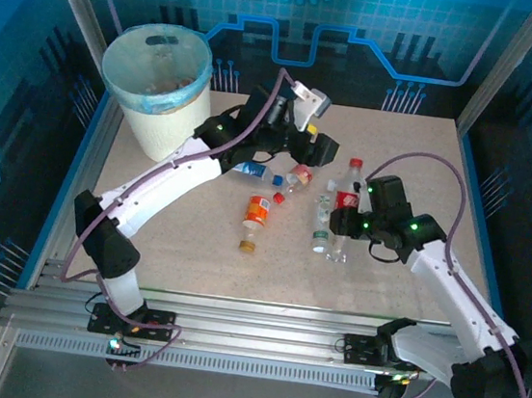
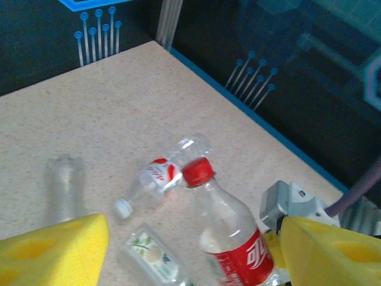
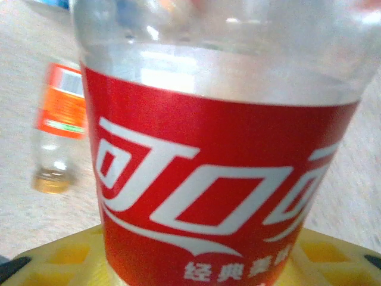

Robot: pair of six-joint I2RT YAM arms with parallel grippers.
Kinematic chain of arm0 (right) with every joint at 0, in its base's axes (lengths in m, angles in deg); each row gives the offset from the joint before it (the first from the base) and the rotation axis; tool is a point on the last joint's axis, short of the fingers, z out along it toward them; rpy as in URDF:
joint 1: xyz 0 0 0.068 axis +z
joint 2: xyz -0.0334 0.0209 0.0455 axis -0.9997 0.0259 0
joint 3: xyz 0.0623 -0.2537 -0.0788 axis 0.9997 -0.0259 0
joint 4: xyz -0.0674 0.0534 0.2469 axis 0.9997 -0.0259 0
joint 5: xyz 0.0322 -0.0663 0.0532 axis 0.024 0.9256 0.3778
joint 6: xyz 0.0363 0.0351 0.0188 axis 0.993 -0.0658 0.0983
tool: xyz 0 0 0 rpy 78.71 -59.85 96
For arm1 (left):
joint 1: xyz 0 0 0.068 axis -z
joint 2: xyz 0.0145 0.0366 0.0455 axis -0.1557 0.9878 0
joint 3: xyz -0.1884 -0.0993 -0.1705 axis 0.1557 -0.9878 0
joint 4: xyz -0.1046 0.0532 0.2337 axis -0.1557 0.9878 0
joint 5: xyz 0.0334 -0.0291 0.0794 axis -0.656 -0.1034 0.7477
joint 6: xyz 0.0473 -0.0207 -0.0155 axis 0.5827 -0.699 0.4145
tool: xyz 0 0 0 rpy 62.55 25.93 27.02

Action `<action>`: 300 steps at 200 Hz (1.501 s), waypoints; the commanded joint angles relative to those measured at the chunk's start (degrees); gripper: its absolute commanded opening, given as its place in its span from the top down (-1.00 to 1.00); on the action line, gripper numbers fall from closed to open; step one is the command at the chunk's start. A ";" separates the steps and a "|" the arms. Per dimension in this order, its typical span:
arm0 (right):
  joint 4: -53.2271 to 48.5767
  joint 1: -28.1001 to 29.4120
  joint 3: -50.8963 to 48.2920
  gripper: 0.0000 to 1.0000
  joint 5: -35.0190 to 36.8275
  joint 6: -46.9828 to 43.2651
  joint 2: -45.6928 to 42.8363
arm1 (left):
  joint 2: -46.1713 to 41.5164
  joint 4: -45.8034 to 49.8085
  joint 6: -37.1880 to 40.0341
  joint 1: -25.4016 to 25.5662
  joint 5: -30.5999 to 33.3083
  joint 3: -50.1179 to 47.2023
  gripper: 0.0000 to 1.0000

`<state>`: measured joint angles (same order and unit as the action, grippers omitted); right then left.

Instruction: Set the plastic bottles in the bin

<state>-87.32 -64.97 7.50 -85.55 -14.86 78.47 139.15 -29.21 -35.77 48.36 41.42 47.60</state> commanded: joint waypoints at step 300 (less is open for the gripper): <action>16.13 29.63 28.40 -0.58 -5.90 -17.27 17.94 | -48.18 -3.37 -11.56 -5.65 12.72 -34.62 1.00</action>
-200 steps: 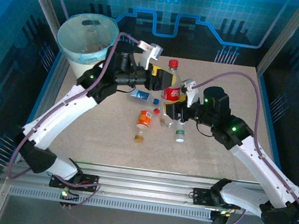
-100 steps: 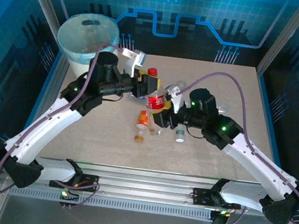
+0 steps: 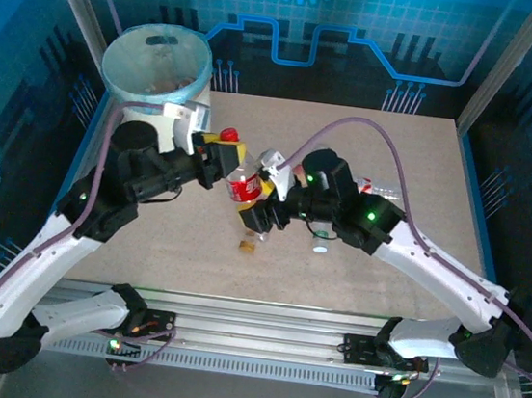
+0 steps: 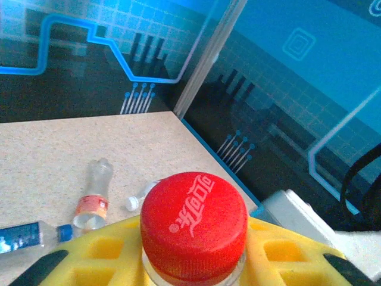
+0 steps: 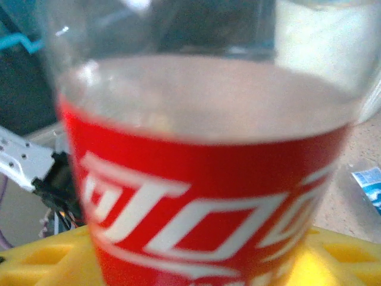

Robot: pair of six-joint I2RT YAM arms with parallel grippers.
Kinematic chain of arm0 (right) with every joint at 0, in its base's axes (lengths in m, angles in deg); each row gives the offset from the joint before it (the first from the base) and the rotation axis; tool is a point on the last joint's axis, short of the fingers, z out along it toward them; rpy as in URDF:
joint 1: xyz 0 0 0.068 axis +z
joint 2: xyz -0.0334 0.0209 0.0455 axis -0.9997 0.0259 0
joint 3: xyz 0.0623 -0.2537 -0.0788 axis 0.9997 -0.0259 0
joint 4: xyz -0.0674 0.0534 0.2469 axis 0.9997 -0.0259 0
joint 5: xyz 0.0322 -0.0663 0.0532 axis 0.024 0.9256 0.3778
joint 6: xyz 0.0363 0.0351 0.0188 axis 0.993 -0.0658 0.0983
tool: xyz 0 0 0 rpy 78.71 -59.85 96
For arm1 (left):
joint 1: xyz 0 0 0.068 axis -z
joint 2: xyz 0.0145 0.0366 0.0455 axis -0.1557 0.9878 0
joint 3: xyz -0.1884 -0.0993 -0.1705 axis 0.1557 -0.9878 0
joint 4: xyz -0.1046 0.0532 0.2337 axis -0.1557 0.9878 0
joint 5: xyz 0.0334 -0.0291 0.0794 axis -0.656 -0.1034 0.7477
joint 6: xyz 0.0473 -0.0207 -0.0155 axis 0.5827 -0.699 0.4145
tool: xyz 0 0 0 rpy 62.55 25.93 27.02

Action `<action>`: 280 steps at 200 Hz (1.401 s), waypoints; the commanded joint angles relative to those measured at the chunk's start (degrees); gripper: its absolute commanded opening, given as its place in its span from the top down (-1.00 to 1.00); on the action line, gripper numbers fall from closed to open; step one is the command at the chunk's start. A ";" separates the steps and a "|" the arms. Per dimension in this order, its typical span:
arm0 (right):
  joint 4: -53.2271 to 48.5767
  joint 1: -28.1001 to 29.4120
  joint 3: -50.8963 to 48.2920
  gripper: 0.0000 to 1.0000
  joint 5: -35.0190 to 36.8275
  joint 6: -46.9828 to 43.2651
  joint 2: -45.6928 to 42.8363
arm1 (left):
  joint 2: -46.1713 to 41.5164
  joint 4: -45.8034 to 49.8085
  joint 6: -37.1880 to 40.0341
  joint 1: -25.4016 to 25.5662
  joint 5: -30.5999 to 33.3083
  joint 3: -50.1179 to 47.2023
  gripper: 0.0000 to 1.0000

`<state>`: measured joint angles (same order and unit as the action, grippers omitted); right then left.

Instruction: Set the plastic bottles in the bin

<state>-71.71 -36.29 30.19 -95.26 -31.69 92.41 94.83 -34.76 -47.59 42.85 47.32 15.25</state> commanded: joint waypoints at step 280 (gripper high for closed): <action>-0.04 -11.28 71.69 -1.00 -8.09 5.31 48.98 | 27.82 -4.33 20.47 -22.42 18.56 39.81 1.00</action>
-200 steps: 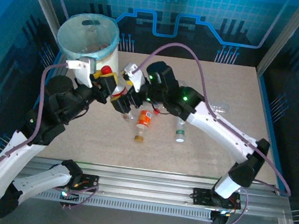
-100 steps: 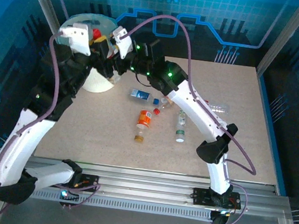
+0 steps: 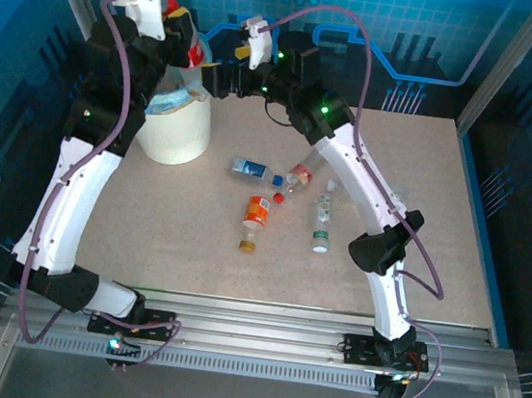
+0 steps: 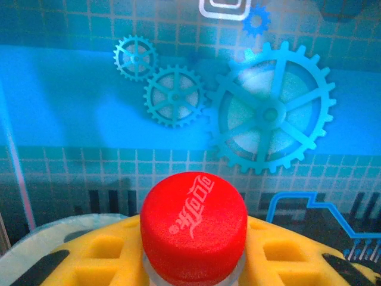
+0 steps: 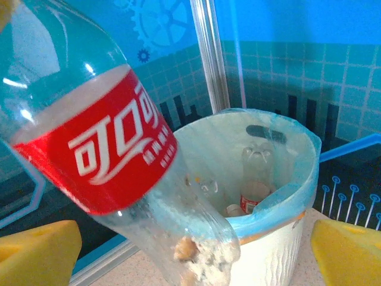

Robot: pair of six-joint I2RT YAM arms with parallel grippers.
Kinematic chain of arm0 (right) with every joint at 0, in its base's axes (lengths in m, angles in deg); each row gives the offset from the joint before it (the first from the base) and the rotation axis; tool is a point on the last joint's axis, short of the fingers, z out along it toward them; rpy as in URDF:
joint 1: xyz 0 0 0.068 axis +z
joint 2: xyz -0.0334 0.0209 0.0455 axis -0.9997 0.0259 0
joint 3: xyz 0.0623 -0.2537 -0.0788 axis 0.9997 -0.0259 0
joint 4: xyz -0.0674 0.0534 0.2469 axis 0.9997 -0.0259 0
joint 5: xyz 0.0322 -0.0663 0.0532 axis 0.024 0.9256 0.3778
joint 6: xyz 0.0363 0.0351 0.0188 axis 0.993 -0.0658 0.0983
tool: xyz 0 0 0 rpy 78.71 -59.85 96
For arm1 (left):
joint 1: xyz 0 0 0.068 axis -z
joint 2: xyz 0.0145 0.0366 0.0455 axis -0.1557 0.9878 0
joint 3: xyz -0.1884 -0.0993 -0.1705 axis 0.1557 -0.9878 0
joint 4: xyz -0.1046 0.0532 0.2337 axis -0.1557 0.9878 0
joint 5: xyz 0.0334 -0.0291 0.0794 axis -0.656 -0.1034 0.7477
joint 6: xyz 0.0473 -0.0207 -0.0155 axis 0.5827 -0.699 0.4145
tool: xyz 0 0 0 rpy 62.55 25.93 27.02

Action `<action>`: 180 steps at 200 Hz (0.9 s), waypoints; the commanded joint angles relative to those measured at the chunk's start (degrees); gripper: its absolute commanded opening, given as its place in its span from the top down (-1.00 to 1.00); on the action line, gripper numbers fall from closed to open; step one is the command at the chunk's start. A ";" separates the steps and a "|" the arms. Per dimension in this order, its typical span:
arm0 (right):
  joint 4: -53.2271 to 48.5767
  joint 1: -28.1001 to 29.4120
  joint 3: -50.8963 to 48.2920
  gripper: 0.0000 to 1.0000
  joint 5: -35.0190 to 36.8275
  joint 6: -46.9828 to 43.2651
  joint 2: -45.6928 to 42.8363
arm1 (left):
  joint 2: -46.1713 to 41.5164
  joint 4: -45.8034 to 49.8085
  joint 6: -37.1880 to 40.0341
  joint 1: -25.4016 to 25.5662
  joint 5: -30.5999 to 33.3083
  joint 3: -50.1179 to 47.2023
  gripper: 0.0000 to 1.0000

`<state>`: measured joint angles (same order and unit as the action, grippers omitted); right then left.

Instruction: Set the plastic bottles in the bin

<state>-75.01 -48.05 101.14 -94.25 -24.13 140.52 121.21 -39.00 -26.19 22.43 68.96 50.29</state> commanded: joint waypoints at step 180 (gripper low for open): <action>-4.72 2.22 0.71 -1.00 -10.39 -7.35 4.19 | 30.00 1.17 -7.73 -20.60 -25.44 14.08 1.00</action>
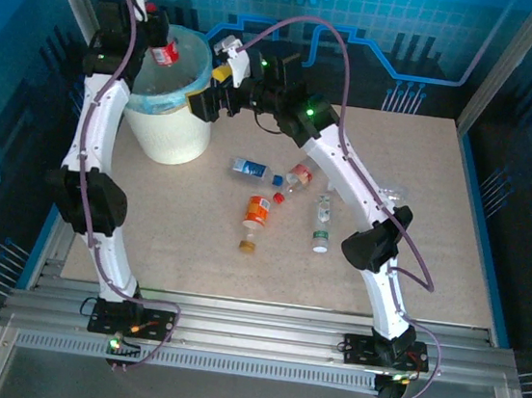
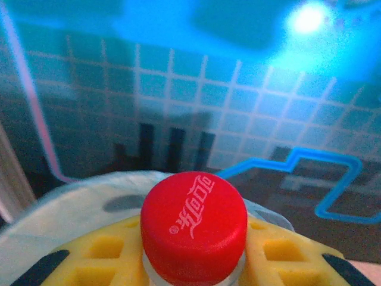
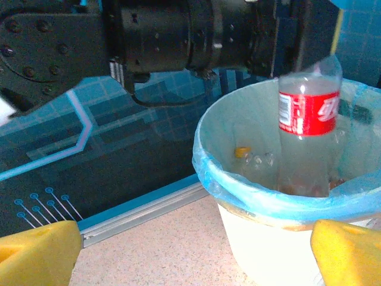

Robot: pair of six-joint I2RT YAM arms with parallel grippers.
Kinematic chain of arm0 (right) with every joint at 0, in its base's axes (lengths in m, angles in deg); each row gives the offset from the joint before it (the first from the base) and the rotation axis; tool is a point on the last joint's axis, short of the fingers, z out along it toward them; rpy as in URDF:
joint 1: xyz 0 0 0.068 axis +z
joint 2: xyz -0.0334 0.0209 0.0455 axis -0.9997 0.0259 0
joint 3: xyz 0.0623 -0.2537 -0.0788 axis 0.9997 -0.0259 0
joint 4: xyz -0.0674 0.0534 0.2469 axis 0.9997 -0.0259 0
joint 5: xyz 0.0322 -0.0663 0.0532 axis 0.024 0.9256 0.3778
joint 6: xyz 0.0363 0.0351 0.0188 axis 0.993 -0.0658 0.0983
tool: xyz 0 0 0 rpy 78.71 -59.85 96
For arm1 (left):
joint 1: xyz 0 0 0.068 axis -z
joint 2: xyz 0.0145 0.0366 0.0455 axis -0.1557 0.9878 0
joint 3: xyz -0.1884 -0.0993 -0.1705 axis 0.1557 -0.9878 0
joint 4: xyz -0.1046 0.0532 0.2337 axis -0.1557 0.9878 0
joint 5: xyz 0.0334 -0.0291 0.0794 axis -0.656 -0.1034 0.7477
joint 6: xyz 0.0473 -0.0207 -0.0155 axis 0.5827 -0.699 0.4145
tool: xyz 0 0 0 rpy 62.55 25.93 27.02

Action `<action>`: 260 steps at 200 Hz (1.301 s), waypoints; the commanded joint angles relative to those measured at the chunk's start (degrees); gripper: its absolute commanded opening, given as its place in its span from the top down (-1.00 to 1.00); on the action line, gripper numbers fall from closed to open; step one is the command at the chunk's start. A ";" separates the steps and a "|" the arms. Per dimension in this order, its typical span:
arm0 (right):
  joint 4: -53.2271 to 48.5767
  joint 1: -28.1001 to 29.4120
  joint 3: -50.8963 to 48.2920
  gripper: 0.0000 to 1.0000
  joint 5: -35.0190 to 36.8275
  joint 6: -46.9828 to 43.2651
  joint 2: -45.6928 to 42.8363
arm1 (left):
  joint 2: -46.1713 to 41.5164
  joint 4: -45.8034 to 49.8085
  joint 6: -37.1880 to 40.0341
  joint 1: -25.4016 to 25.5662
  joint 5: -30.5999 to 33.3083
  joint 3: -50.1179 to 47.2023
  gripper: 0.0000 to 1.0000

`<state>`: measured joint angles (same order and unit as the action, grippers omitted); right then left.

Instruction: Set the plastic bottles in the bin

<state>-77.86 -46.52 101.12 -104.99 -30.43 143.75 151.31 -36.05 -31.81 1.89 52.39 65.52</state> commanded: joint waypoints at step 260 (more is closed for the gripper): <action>-6.73 3.05 0.80 -1.00 1.09 -2.85 0.44 | -2.56 1.11 -3.09 -2.25 -18.57 -3.15 -0.22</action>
<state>-83.30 -44.14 101.12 -103.89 -32.28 144.28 153.62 -36.01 -31.92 0.31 36.26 60.76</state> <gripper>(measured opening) 0.999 0.619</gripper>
